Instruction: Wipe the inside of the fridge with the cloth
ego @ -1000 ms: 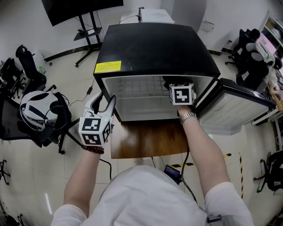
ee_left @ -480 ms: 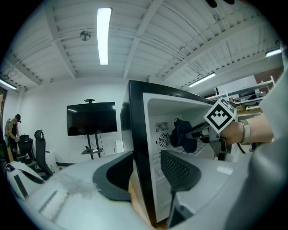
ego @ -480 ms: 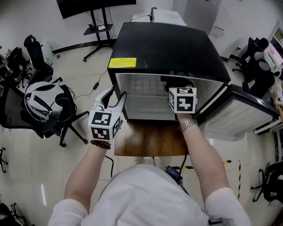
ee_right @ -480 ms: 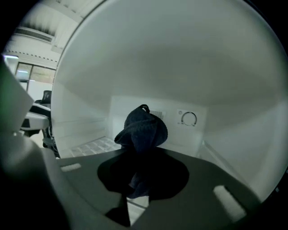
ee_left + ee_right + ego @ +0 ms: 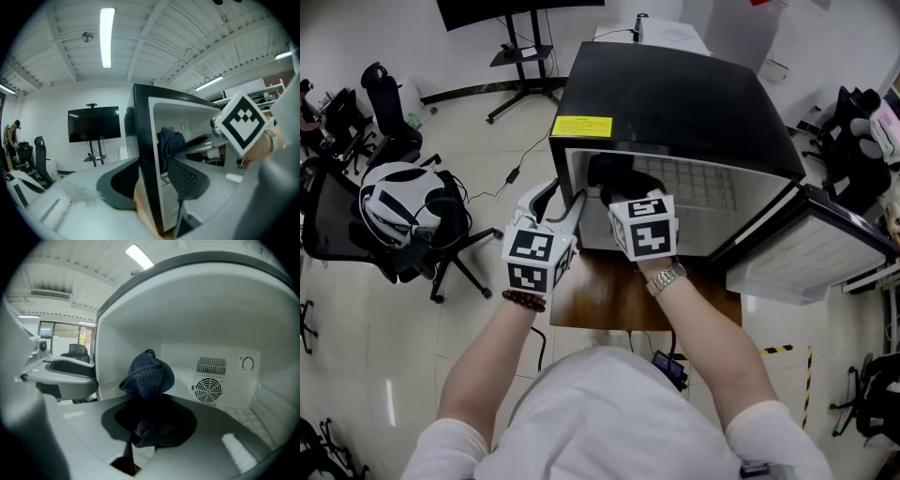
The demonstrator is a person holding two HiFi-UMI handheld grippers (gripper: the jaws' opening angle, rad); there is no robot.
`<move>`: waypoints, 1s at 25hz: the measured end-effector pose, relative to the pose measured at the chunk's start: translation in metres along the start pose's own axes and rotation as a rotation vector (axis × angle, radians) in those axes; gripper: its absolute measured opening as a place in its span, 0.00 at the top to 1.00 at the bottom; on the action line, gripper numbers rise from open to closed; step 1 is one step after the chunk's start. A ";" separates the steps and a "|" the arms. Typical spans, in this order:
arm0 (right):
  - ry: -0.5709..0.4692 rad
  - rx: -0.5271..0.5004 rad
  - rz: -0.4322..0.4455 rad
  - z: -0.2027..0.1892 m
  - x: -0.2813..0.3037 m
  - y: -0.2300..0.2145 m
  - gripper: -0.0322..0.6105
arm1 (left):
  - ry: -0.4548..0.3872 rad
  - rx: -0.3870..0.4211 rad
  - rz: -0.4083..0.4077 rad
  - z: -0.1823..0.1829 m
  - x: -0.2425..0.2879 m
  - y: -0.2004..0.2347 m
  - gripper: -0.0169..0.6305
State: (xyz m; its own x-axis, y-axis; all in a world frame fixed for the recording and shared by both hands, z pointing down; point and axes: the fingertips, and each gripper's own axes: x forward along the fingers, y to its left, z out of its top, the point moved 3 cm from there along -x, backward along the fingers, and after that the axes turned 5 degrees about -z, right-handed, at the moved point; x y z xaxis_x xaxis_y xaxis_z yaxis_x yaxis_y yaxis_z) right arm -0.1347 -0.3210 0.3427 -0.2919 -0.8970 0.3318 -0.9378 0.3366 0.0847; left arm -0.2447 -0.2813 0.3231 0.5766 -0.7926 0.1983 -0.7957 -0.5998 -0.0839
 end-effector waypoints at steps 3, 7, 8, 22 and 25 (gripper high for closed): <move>0.005 -0.012 0.032 -0.005 0.007 0.018 0.84 | 0.000 0.004 -0.006 0.000 -0.001 0.000 0.68; 0.041 -0.020 0.028 -0.017 0.015 0.022 0.84 | 0.002 0.009 -0.013 0.000 -0.002 0.001 0.68; 0.049 -0.023 0.019 -0.020 0.016 0.020 0.84 | 0.003 0.009 -0.013 0.000 -0.002 0.001 0.68; 0.070 -0.001 -0.137 -0.040 -0.010 -0.058 0.84 | 0.009 0.017 -0.007 -0.003 -0.003 0.001 0.68; 0.072 0.009 -0.171 -0.046 -0.018 -0.078 0.84 | 0.002 0.008 -0.002 -0.001 -0.004 0.000 0.69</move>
State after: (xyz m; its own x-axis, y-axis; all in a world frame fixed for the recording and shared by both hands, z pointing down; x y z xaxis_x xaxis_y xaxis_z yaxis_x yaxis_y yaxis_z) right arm -0.0480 -0.3181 0.3733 -0.1146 -0.9179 0.3799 -0.9744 0.1783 0.1369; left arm -0.2471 -0.2786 0.3231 0.5778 -0.7913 0.2000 -0.7932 -0.6022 -0.0911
